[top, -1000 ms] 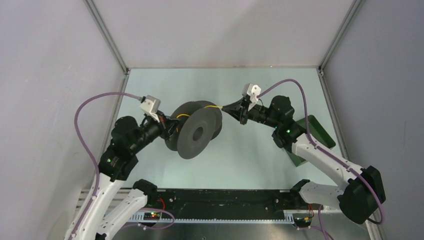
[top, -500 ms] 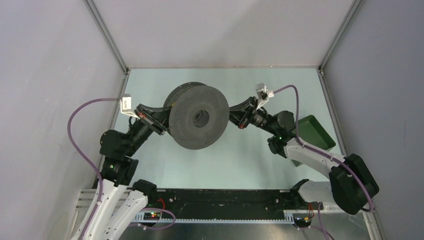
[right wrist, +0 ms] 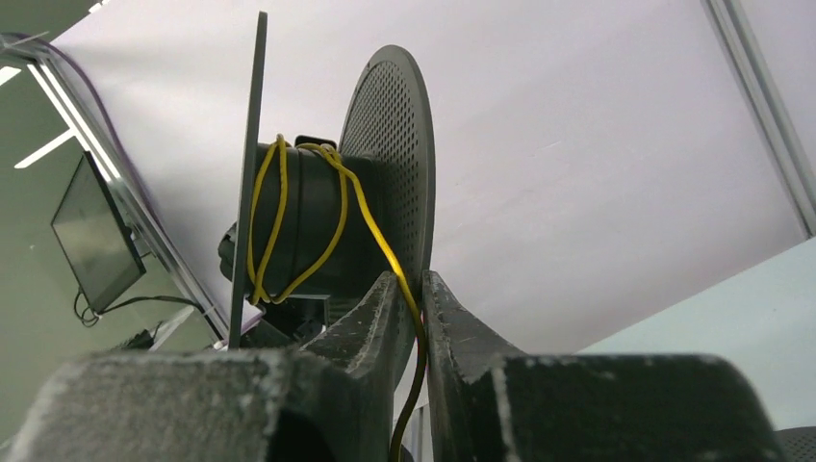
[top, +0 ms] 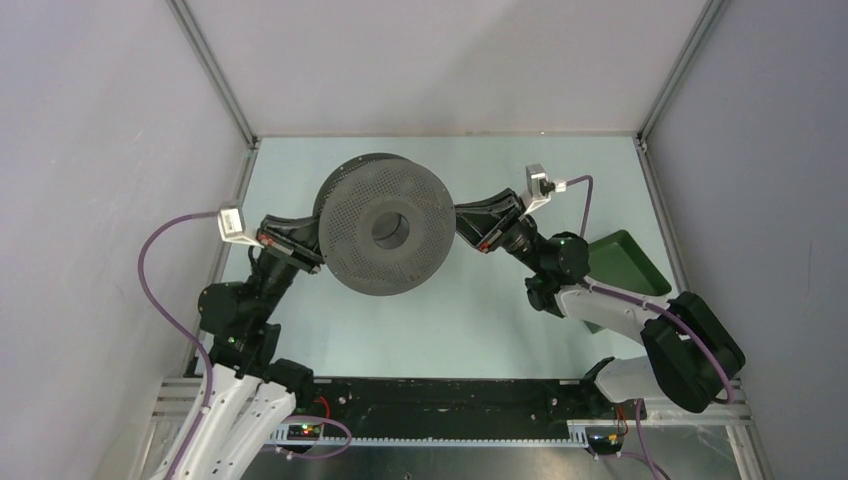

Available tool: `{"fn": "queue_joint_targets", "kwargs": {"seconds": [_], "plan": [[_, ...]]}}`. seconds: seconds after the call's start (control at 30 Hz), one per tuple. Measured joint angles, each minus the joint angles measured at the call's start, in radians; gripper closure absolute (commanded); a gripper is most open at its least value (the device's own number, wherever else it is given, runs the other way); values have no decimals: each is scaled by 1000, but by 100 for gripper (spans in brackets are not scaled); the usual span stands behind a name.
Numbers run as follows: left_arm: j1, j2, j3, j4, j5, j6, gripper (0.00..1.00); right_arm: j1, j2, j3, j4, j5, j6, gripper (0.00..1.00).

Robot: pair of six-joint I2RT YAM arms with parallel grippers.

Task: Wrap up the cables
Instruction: Wrap the cable around the cable reel.

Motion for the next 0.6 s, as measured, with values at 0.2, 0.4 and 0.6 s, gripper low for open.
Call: {"fn": "queue_joint_targets", "kwargs": {"seconds": [0.2,0.4,0.6], "plan": [[0,0,-1,21,-6,-6,100,13,-11,-20,13,1,10,82],[0,2,-3,36,-13,-12,100,18,-33,-45,12,-25,10,73],[0,11,-3,38,-15,-13,100,9,-80,-106,8,-53,-4,64]]}}
